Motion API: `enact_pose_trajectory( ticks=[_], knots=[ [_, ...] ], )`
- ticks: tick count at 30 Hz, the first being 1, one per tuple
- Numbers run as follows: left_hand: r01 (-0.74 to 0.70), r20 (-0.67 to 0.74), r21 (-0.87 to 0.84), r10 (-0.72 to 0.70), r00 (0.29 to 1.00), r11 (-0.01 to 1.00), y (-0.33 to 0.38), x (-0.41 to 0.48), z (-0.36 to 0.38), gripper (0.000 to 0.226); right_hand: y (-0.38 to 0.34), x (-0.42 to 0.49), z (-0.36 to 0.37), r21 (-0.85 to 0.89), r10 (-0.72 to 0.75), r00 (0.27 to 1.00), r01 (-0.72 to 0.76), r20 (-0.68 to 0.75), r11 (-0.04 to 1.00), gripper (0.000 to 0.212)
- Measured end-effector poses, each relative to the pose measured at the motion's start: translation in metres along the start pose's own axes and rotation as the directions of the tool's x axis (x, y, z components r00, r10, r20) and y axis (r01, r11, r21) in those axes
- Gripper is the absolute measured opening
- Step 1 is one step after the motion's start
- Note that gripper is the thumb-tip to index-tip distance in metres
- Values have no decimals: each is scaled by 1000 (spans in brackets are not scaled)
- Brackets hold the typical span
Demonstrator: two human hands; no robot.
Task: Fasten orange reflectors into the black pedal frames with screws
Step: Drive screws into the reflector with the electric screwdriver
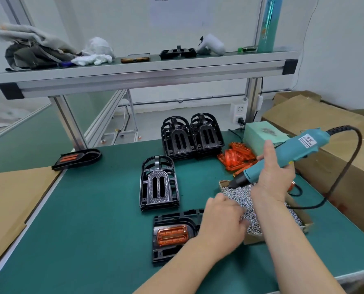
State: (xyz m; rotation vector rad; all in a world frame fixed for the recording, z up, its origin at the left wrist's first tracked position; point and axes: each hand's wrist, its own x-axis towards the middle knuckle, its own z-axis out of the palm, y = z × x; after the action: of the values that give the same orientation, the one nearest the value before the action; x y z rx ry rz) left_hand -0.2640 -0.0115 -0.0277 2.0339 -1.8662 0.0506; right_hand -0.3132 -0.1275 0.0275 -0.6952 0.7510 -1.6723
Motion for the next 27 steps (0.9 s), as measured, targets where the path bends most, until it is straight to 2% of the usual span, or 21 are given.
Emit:
enact_pose_trajectory(
  ticks=[2,7,11,15,18,24,27],
  knots=[
    [40,66,81,-45,997,996,7,6,10,28,-1,1,-1,0,2,1000,-2,-18,1000,21],
    [198,113,110,-210,971,974,19,25,14,12,3,-1,-2,-5,15,999,-15,-37,1000,24],
    [229,36,40,-230,972,973,20,26,15,16,5,-3,-3,4,29,999,-29,-34,1000,24],
    [205,-48,-151,-215,975,967,20,15,14,15,6,-3,-3,6,20,999,-20,-42,1000,25],
    [196,-131,-321,-248,960,927,18,8,11,12,5,-4,-2,13,28,998,-27,-63,1000,25],
    [316,-101,-612,-468,878,725,-14,-15,-8,10,-3,-12,2,64,62,995,-57,-75,996,23],
    [352,-93,-683,-554,828,640,-35,-29,-19,18,-5,-20,4,103,97,994,-92,-52,990,23]
  ],
)
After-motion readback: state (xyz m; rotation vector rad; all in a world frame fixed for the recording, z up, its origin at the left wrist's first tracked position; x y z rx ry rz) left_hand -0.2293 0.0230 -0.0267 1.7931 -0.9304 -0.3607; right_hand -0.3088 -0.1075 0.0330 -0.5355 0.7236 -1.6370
